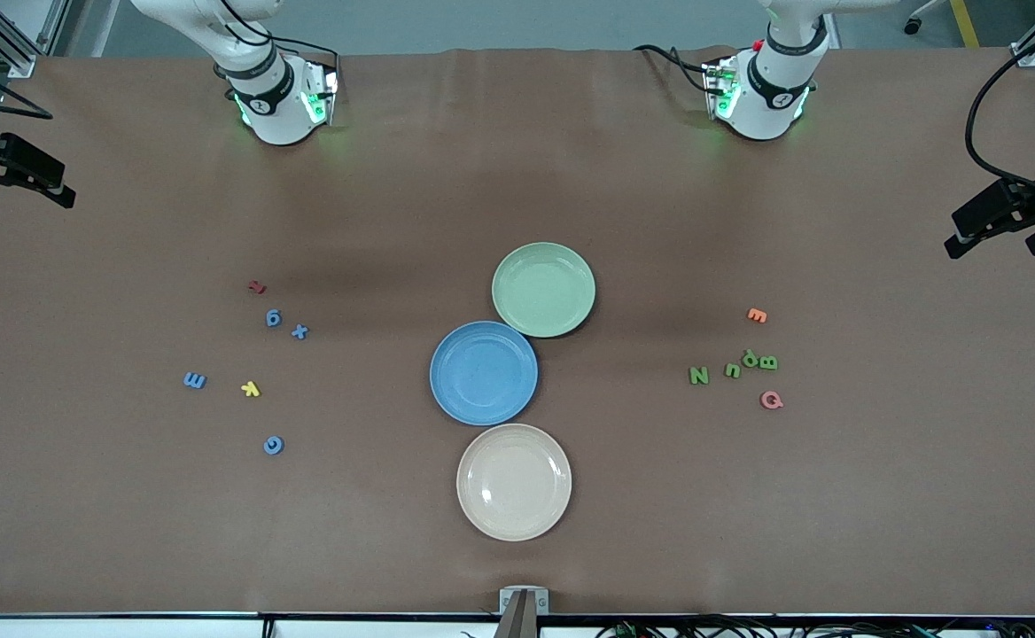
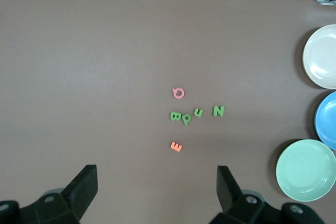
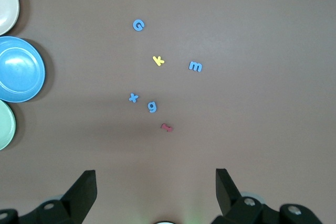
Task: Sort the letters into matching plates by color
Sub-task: 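Reach the left gripper to the green letters while the right gripper reaches the blue letters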
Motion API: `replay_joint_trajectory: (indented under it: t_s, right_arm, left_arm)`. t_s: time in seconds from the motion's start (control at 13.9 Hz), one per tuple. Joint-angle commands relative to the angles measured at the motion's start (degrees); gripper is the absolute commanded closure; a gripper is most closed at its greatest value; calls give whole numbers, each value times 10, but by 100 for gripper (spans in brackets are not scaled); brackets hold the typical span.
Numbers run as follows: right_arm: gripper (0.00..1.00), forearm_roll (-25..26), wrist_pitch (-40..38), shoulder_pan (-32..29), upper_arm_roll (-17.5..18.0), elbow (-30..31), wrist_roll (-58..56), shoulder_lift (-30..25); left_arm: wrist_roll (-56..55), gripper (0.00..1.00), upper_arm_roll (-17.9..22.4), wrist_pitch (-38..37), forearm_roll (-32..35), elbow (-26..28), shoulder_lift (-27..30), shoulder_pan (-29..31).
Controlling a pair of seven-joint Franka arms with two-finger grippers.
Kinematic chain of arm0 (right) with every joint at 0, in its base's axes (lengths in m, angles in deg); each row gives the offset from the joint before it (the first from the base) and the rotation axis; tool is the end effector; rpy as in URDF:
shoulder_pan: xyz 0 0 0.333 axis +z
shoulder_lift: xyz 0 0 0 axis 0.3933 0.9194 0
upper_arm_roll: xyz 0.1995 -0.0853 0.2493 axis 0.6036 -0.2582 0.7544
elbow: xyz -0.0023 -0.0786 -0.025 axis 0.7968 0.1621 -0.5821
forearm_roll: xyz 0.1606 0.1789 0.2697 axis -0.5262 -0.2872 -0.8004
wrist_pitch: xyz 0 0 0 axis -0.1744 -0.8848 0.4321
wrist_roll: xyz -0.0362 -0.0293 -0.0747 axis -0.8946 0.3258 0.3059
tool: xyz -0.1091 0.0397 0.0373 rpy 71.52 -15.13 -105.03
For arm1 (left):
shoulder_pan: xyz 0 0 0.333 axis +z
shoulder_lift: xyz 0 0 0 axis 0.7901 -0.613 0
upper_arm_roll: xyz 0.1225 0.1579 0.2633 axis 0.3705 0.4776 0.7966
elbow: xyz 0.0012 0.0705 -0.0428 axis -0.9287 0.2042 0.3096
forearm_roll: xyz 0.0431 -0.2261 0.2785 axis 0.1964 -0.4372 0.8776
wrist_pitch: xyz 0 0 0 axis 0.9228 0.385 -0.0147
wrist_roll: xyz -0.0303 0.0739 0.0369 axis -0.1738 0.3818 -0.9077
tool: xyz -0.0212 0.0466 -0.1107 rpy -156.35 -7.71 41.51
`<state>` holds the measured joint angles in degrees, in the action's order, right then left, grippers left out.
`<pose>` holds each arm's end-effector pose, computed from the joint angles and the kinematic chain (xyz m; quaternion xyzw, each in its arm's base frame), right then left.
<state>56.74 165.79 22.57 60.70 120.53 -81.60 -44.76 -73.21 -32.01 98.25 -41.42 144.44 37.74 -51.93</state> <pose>0.4884 -0.0183 0.6589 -0.9999 -0.0038 0.0111 0.0100 0.5289 -0.0145 0.6467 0.9978 0.0261 0.0534 0.0278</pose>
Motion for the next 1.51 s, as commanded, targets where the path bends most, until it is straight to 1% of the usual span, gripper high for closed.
replay_joint_trajectory:
  t_s: [0.0,0.14,0.29,0.43,0.57,0.65,0.72,0.86,0.93,1.01,1.15,1.29,1.36,1.44]
  right_arm:
    - [0,-4,8,-6,4,-2,-4,6]
    - [0,2,17,-7,3,-2,-5,26]
    - [0,-4,26,-11,3,-2,-4,63]
    - [0,2,32,-12,3,-3,-5,83]
    - [0,2,37,-15,2,-2,-5,121]
    - [0,5,41,-27,1,-2,-6,134]
    - [0,5,63,-33,1,2,-5,136]
    - [0,2,120,-53,1,42,-5,148]
    - [0,3,157,-53,0,75,-4,152]
    - [0,3,206,-56,1,110,-4,152]
    - [0,3,334,-55,1,198,0,152]
    - [0,2,455,-52,1,274,8,159]
    - [0,2,511,-52,1,303,15,172]
    - [0,1,550,-53,1,317,19,192]
  left_arm:
    - [-5,0,-2,-23,-11,0,-22,-2]
    - [-8,0,-12,-33,-13,11,-41,-10]
    - [-36,0,-35,-29,-14,17,-66,-12]
    - [-58,0,-59,-23,-14,19,-95,-13]
    - [-93,0,-82,1,-8,31,-116,-13]
    - [-110,0,-92,27,-6,48,-124,-14]
    - [-118,0,-97,56,-5,69,-127,-15]
    - [-139,0,-100,122,7,112,-135,-29]
    - [-162,0,-100,149,21,125,-148,-38]
    - [-185,0,-100,168,35,127,-170,-48]
    - [-226,0,-100,202,58,127,-209,-66]
    - [-253,0,-100,246,59,133,-239,-75]
    - [-261,0,-100,265,59,135,-256,-78]
    - [-264,0,-100,282,60,135,-271,-83]
